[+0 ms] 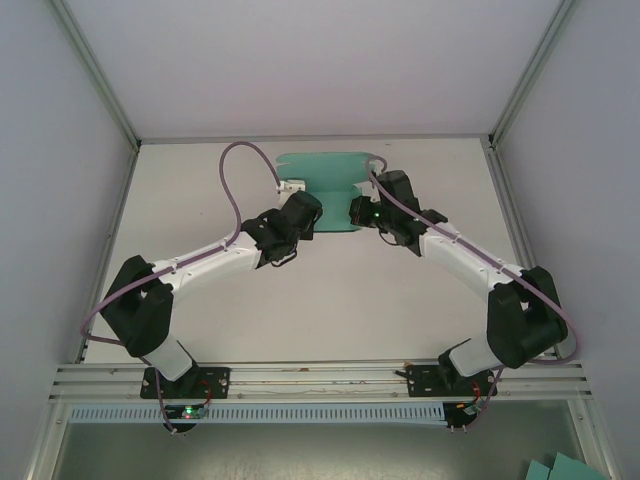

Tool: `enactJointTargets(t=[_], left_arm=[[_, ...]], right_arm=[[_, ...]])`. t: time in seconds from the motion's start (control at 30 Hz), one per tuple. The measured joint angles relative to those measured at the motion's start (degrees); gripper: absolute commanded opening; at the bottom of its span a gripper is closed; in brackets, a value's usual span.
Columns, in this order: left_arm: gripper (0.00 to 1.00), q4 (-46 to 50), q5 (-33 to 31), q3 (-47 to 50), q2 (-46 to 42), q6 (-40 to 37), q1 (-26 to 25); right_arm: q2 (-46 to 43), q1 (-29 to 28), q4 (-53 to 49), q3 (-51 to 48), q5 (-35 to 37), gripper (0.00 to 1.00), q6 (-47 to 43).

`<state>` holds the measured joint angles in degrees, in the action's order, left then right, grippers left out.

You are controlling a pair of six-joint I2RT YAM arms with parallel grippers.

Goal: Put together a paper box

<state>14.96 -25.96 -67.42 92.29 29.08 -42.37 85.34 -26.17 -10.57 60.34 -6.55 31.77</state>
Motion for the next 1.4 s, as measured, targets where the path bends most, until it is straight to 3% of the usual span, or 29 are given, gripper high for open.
enactJointTargets(t=[0.1, 0.23, 0.5, 0.57, 0.87, 1.03, 1.1, 1.27, 1.4], left_arm=[[0.00, 0.0, 0.3, 0.0, 0.0, 0.8, 0.0], [0.00, 0.0, 1.4, 0.0, 0.3, 1.5, 0.2], [0.00, -1.6, 4.6, -1.8, 1.9, -0.3, -0.6], [0.00, -1.7, 4.4, -1.8, 2.0, -0.3, -0.6], [0.00, -3.5, 3.6, -1.9, 2.0, -0.5, -0.6], [0.00, -4.1, 3.9, -2.1, 2.0, -0.6, -0.8], [0.00, -4.2, 3.9, -2.2, 2.0, -0.6, -0.8], [0.00, -4.5, 3.9, -2.4, 2.0, -0.9, -1.0], [0.00, -4.7, 3.8, -2.4, 1.9, -1.3, -1.1]], right_arm=[[3.1, -1.6, -6.5, 5.8, 6.4, 0.03, -0.5], [6.4, -5.3, -11.8, 10.6, 17.4, 0.05, 6.5], [10.6, -10.5, -9.7, 6.3, 33.7, 0.04, 14.0], [11.8, -11.3, -10.1, 7.3, 36.4, 0.00, 13.9], [14.3, -13.0, -10.5, 9.5, 43.6, 0.00, 7.9], [13.6, -12.9, -10.4, 9.3, 44.3, 0.00, 6.3], [12.6, -12.2, -9.3, 8.5, 42.5, 0.06, 5.2], [7.9, -7.5, -4.4, 3.8, 31.3, 0.25, 3.0], [4.3, -3.5, -2.7, 1.4, 21.8, 0.28, 2.3]])
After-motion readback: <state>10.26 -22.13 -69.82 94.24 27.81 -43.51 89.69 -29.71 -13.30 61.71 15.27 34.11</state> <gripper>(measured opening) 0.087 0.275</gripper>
